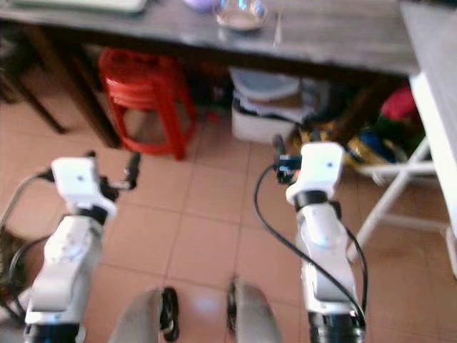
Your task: Setting the table
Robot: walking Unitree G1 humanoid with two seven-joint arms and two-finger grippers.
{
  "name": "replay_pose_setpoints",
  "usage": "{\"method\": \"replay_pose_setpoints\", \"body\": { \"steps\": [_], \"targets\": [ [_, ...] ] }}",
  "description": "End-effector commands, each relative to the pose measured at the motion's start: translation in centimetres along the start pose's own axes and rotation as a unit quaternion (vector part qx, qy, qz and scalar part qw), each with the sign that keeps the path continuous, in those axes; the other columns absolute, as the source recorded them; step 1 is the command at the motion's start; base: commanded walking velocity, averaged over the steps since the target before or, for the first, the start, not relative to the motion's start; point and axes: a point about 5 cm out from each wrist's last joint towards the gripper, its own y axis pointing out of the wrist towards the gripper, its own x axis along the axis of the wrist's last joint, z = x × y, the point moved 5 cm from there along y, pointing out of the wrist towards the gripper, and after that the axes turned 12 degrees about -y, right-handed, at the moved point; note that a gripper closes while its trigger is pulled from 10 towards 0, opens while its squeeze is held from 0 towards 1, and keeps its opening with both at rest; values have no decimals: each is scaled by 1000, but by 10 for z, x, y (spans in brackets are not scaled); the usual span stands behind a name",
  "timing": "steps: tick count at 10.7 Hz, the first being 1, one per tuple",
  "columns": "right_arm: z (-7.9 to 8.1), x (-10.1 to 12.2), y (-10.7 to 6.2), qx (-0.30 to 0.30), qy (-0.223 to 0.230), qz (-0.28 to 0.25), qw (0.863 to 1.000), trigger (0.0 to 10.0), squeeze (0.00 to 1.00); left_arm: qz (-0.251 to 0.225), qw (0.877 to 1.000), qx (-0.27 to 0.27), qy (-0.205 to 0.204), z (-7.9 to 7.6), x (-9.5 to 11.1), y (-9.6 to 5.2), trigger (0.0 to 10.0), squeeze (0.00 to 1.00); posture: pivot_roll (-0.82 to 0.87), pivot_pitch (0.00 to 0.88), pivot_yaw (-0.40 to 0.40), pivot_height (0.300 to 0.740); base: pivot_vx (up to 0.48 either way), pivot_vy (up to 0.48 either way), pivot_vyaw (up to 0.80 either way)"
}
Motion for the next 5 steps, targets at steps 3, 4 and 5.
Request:
{"method": "replay_pose_setpoints", "body": {
  "steps": [3, 4, 5],
  "targets": [
    [-1, 1, 0, 0, -5, -3, 1000, 10000, 0, 4, 1000, -11, -3, -5, -2, -4, 10000, 0, -43, 255, -11, 740, 0, -90, -150],
    [-1, 1, 0, 1, -5, -3, 1000, 10000, 0, 5, 1000, -13, -3, -6, -2, -4, 10000, 0, -43, 255, -12, 740, 0, -371, 0],
    [-1, 2, 1, 2, -6, -4, 1000, 10000, 0, 4, 1000, -15, -4, -6, -2, -5, 10000, 0, -43, 256, -11, 740, 0, -480, 0]
  ]
}}
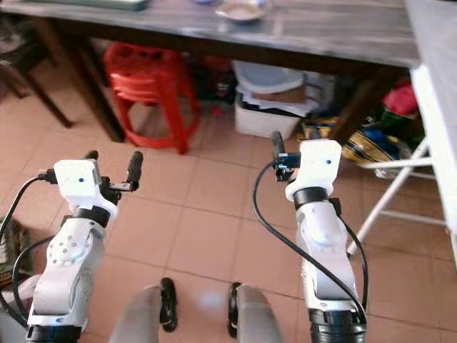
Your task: Setting the table
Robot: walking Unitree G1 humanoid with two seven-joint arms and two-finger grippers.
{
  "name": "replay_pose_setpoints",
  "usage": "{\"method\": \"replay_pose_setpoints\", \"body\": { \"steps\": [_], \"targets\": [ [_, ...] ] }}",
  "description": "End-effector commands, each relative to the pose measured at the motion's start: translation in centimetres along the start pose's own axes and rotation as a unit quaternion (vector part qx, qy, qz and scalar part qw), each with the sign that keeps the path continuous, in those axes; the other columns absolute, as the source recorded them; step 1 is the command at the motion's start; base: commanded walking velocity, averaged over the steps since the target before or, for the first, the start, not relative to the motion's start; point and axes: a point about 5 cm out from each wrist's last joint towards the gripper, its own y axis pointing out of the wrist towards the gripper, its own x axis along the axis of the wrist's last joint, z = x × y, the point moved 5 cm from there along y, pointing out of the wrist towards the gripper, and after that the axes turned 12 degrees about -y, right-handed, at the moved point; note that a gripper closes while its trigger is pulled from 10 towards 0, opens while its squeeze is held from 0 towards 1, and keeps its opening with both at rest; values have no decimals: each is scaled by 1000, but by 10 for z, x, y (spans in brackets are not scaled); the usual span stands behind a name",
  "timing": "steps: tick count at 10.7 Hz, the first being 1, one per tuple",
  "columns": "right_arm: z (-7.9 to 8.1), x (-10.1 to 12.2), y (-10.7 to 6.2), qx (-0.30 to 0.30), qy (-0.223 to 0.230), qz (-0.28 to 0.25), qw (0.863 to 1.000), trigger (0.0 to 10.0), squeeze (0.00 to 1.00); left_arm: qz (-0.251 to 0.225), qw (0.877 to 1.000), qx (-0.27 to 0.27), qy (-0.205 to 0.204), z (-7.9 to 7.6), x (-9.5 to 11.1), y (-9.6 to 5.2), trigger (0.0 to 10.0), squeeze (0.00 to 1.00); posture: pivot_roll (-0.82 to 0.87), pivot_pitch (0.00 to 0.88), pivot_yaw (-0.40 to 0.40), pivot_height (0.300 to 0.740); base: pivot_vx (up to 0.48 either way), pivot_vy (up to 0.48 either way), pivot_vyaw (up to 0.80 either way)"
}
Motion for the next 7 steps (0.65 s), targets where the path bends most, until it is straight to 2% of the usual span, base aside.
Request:
{"method": "replay_pose_setpoints", "body": {
  "steps": [1, 5, 6, 7],
  "targets": [
    [-3, 0, 0, -2, -6, -1, 1000, 10000, 0, -2, 1000, -3, -1, -2, 1, -2, 10000, 0, -43, 256, -11, 740, 0, -480, 0],
    [-4, 1, 0, -6, -3, -3, 1000, 10000, 0, -6, 1000, -4, -7, -4, 3, -1, 10000, 0, -44, 253, -11, 740, 0, -480, 0],
    [-12, 5, -2, -29, 10, -16, 999, 10000, 0, -25, 1000, 2, -17, -2, 13, -2, 10000, 0, -47, 250, -11, 740, 0, -480, 0],
    [-21, 0, -6, -51, 15, -2, 999, 10000, 0, -28, 999, 6, -19, 0, 17, -3, 10000, 0, -43, 234, -14, 740, 0, -480, 0]
  ]
}}
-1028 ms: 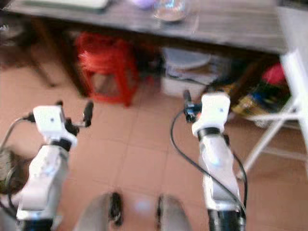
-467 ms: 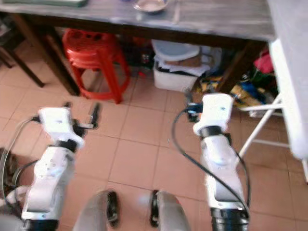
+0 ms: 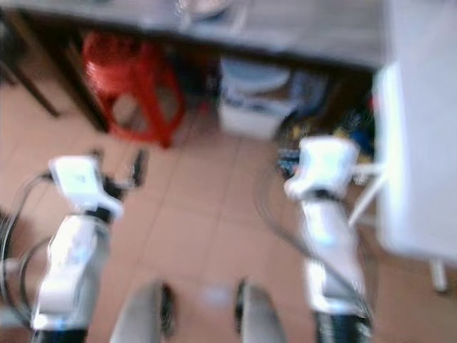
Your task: Setting the table
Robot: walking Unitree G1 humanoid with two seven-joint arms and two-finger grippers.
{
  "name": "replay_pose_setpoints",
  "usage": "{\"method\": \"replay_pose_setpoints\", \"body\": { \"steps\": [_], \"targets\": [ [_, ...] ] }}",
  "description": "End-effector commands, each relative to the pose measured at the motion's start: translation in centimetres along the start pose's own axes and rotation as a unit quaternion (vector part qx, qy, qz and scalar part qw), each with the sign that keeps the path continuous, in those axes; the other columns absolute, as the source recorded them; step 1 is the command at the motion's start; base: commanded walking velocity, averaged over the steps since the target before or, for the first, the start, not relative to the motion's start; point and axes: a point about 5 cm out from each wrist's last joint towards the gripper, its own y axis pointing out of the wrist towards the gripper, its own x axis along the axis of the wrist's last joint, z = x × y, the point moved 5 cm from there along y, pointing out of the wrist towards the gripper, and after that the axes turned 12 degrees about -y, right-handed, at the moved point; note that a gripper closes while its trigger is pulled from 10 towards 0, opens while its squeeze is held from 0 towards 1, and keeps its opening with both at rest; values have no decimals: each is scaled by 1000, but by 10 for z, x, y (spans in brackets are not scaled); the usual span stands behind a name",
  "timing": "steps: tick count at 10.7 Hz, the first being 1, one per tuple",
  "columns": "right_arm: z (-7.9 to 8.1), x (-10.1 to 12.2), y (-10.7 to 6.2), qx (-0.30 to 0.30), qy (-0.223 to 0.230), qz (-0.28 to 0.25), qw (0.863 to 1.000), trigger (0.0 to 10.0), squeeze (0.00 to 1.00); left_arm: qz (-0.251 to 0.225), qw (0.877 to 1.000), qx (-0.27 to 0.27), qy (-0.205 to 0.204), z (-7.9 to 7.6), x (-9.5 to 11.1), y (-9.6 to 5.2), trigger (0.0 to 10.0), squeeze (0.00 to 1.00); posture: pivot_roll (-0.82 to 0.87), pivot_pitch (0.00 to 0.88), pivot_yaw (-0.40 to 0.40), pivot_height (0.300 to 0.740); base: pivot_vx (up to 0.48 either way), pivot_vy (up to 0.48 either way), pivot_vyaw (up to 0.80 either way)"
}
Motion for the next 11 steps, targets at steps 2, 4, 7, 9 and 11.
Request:
{"method": "replay_pose_setpoints", "body": {
  "steps": [2, 4, 7, 9, 11],
  "targets": [
    [3, -7, -9, -3, 10, 11, 1000, 10000, 0, -2, 1000, 19, 6, 11, 1, -2, 10000, 0, -43, 196, -14, 740, 0, -465, 0],
    [0, -16, -20, -12, 4, 25, 1000, 10000, 0, -2, 1000, 16, 4, 6, -4, -1, 10000, 0, -48, 152, -11, 740, 0, -450, -244],
    [-10, -28, -29, -21, -18, 36, 999, 10000, 0, 15, 1000, 5, 7, 3, -14, -6, 10000, 0, -57, 142, 7, 740, 0, -441, -535],
    [-8, -25, -22, -17, -21, 27, 999, 10000, 0, 15, 1000, 3, 12, 4, -14, -5, 10000, 0, -51, 141, 15, 740, 0, -439, 0],
    [-2, -18, -13, -8, -18, 10, 1000, 10000, 0, 8, 1000, 4, 21, 3, -11, -1, 10000, 0, -38, 147, 23, 740, 0, -413, 0]
  ]
}}
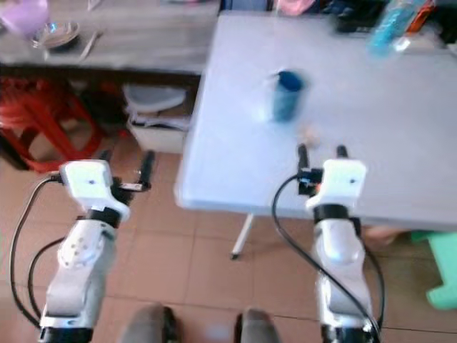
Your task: Setting the table
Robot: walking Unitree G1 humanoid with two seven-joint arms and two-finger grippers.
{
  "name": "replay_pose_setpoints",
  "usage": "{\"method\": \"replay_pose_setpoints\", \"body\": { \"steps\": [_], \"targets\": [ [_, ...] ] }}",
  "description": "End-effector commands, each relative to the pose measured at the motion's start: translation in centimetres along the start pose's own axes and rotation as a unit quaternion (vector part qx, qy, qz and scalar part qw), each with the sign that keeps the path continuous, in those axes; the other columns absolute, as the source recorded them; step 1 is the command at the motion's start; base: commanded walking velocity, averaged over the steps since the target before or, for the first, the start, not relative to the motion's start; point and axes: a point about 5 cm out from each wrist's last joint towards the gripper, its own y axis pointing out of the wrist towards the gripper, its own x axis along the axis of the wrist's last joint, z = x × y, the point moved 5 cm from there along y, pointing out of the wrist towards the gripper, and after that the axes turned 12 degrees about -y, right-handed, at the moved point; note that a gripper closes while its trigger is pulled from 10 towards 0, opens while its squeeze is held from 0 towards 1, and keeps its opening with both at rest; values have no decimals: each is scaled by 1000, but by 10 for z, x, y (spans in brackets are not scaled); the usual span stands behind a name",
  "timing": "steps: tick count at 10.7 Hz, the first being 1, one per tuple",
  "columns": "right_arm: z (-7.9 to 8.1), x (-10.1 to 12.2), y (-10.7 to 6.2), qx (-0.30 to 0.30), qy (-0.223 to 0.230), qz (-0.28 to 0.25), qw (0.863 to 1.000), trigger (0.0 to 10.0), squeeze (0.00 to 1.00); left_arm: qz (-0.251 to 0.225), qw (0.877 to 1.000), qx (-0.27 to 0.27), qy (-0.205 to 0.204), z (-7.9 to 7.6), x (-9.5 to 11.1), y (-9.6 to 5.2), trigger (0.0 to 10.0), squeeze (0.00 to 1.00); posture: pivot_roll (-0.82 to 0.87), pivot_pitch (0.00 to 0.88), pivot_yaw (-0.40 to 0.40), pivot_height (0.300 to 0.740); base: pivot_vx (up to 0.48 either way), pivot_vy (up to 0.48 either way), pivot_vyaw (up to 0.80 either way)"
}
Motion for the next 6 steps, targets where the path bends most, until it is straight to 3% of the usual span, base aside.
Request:
{"method": "replay_pose_setpoints", "body": {
  "steps": [1, 2, 5, 6],
  "targets": [
    [7, 5, 3, 7, 4, -10, 1000, 10000, 0, 0, 1000, 13, 14, 9, 1, -2, 10000, 0, -35, 158, 24, 740, 0, -394, 0],
    [8, 5, 3, 8, 5, -10, 1000, 10000, 0, 1, 1000, 13, 19, 9, 1, -2, 10000, 0, -35, 161, 23, 740, 244, -390, 0],
    [14, 7, 5, 21, 3, -18, 1000, 10000, 0, 5, 1000, 8, 15, 8, 0, -3, 10000, 0, -32, 176, 24, 740, 0, 0, 0],
    [16, 9, 6, 27, -7, -21, 999, 10000, 0, 3, 1000, 4, 19, 7, 1, -3, 10000, 0, -29, 181, 27, 740, 0, 0, 400]
  ]
}}
